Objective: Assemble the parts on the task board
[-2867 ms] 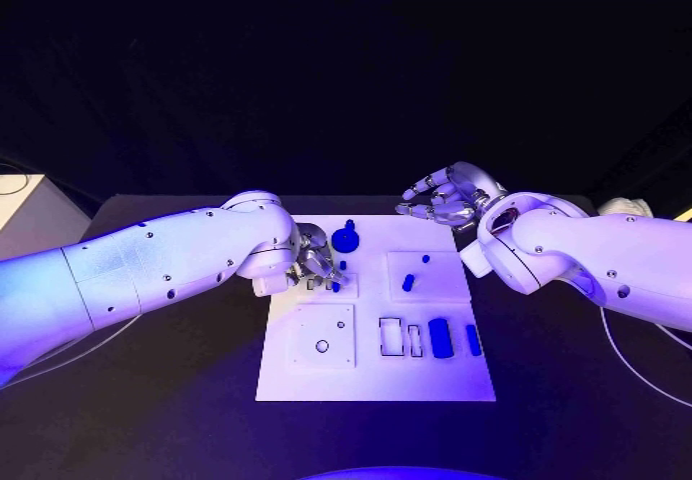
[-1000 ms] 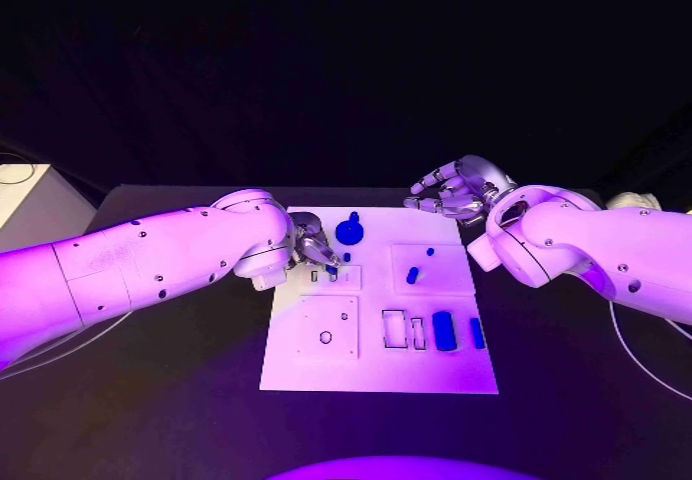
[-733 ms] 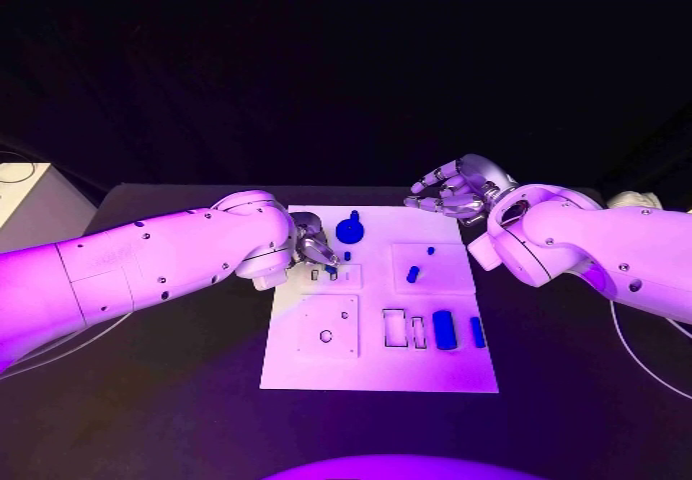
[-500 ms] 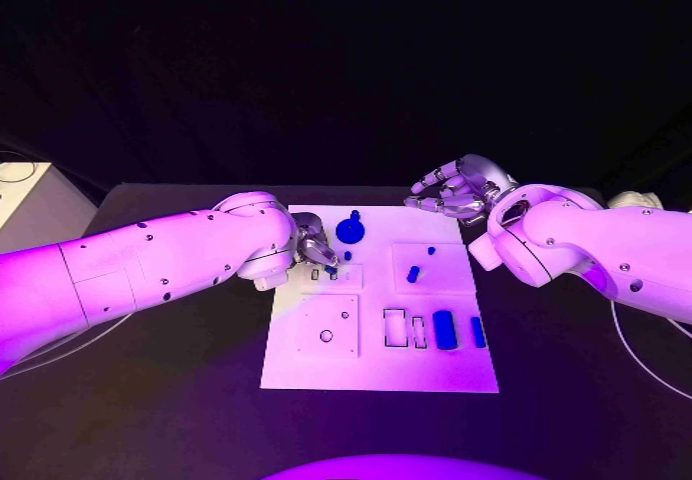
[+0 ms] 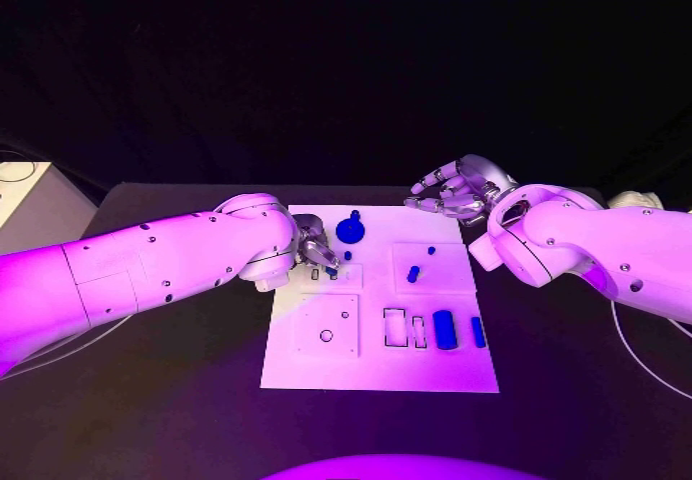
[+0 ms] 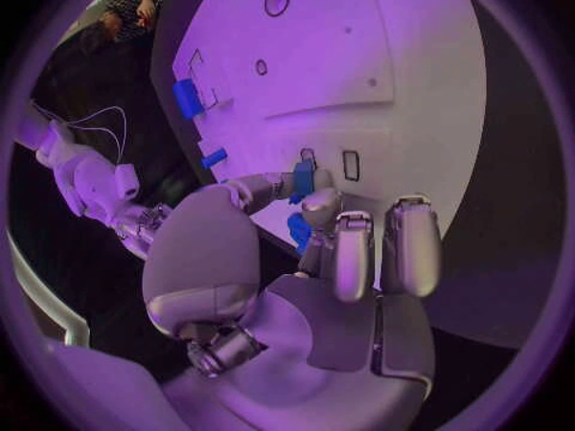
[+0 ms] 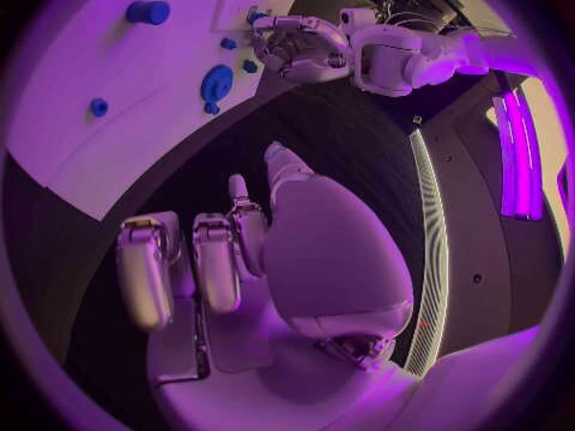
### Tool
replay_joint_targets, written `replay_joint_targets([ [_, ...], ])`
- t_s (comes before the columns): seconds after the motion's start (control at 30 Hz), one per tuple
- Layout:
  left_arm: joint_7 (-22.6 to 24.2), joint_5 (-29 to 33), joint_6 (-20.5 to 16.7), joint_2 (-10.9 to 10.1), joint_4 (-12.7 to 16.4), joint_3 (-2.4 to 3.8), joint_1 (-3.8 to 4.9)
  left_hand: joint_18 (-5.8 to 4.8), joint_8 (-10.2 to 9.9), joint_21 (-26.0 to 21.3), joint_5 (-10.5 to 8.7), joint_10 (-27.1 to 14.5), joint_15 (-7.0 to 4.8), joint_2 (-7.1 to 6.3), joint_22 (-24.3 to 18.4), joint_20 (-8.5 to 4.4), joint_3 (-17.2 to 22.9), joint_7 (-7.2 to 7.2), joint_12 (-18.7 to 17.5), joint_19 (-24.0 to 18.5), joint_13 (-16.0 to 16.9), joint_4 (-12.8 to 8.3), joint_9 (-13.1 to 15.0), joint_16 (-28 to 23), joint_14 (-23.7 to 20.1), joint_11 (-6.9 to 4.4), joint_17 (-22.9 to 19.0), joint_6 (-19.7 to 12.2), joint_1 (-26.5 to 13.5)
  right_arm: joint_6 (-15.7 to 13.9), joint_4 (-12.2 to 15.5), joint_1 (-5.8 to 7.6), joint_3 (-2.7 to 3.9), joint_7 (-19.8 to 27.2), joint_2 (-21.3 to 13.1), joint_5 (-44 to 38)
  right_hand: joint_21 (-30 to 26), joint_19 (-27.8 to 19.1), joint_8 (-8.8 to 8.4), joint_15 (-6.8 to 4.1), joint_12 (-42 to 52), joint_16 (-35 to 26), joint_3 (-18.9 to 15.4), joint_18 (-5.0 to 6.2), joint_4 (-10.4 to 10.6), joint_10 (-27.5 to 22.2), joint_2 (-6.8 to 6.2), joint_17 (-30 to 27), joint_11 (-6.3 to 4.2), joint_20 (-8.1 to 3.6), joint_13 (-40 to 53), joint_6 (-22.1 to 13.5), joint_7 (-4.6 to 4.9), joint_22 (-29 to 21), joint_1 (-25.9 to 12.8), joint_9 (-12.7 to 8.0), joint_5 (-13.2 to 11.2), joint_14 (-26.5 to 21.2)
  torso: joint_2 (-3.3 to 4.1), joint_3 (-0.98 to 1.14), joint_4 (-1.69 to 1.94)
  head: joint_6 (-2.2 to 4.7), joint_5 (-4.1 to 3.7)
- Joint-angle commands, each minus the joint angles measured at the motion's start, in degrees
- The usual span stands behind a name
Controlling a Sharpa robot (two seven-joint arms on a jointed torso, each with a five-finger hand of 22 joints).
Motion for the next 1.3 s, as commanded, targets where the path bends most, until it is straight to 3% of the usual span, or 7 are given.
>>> replay_joint_targets([
  [0.03,-0.26,-0.10,1.07,0.11,0.18,-0.29,-0.31,-1.17,0.38,0.32,0.18,0.29,-0.26,0.57,1.21,-0.03,7.72,-1.96,-0.05,0.38,-0.11,-7.87,9.24,0.29,5.57,-0.10,13.59,2.31,0.14,0.99,0.03,-0.03,0.02,0.19,-0.01,-0.58,-0.20,5.08,0.33,0.21,-0.25,0.21,0.09,0.10,0.22,-0.31,0.11,14.78,0.04,0.47,5.44,-0.03,-0.04,13.87,-0.53,-0.02,0.14,5.99,0.00,-0.02,0.03,-0.09,0.03],
  [1.3,-1.31,0.02,5.14,-0.23,0.41,-0.53,-0.32,-1.21,0.44,0.36,0.06,0.22,-0.36,0.71,1.34,-0.13,7.69,-2.04,-0.28,0.50,-0.40,-7.78,9.41,0.33,5.59,-0.18,13.67,2.35,-0.17,1.37,0.21,-0.05,0.02,-0.07,-0.09,-0.63,-0.22,5.08,0.36,0.20,-0.18,0.23,0.10,0.11,0.23,-0.25,0.10,14.84,0.04,0.47,5.49,-0.04,-0.05,13.86,-0.74,-0.03,0.24,6.01,0.01,0.00,0.01,-0.30,0.12],
])
